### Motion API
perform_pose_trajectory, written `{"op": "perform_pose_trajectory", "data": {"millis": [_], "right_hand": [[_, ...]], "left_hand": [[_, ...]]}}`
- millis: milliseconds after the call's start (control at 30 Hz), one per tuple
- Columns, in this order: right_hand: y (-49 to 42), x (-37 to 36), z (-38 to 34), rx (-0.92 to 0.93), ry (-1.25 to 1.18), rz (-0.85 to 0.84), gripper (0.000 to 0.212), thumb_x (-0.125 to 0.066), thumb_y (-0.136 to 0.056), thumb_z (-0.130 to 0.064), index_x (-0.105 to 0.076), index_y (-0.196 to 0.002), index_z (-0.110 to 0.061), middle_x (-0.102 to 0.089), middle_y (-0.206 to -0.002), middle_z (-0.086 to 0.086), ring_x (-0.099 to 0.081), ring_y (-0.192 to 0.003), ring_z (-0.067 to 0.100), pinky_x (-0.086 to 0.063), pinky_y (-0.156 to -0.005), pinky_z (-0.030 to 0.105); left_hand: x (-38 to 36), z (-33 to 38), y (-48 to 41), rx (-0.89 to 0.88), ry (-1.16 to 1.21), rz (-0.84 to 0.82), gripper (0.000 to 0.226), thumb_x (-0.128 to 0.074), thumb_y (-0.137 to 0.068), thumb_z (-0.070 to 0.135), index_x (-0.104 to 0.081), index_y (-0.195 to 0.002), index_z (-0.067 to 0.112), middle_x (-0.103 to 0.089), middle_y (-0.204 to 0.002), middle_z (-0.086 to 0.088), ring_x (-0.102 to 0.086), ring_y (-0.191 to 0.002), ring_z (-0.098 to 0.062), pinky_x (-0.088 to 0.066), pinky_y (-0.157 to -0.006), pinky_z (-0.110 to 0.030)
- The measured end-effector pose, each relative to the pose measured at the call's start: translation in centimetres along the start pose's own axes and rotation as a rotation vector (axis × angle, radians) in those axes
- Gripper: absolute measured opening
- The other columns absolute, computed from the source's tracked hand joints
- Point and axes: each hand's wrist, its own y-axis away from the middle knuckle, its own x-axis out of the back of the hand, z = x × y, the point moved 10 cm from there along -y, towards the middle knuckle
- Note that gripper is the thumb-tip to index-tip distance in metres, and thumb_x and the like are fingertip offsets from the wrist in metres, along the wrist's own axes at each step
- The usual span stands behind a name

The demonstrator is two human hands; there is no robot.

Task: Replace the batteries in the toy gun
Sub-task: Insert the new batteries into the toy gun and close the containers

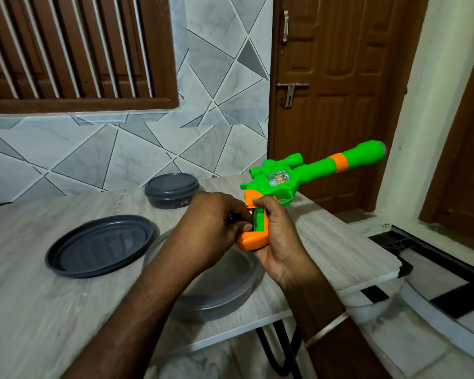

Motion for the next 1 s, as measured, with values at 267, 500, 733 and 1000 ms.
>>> {"op": "perform_pose_trajectory", "data": {"millis": [267,500,733,1000], "right_hand": [[0.1,-0.2,-0.5,0.011,0.018,-0.009,0.01,-0.048,-0.092,-0.016,-0.053,-0.084,-0.014,-0.049,-0.068,0.007,-0.052,-0.056,0.017,-0.045,-0.047,0.022],[0.0,0.2,-0.1,-0.001,-0.012,-0.013,0.012,-0.048,-0.092,-0.018,-0.057,-0.086,-0.013,-0.056,-0.067,0.007,-0.056,-0.057,0.017,-0.043,-0.056,0.025],[0.3,-0.9,-1.2,-0.002,0.038,-0.105,0.024,-0.044,-0.093,-0.024,-0.058,-0.097,-0.005,-0.06,-0.076,0.014,-0.059,-0.056,0.023,-0.049,-0.049,0.026],[0.7,-0.8,-1.5,0.01,0.075,-0.113,0.026,-0.045,-0.094,-0.025,-0.059,-0.098,-0.003,-0.063,-0.071,0.013,-0.058,-0.055,0.023,-0.049,-0.049,0.027]], "left_hand": [[-1.1,1.0,0.2,-0.048,-0.139,-0.21,0.031,-0.064,-0.088,0.009,-0.078,-0.11,0.025,-0.07,-0.107,-0.002,-0.063,-0.098,-0.018,-0.046,-0.082,-0.027],[-1.9,0.5,0.5,-0.066,-0.108,-0.249,0.033,-0.063,-0.087,0.008,-0.078,-0.112,0.024,-0.056,-0.101,0.005,-0.057,-0.094,-0.012,-0.037,-0.074,-0.018],[-0.8,-4.2,0.7,0.282,0.664,-0.073,0.032,-0.052,-0.081,-0.002,-0.071,-0.104,0.01,-0.058,-0.079,0.003,-0.053,-0.063,-0.002,-0.04,-0.059,-0.015],[0.7,-6.9,1.3,0.364,0.865,0.179,0.029,-0.058,-0.096,-0.004,-0.057,-0.121,0.011,-0.068,-0.098,-0.024,-0.075,-0.081,-0.038,-0.064,-0.074,-0.043]]}}
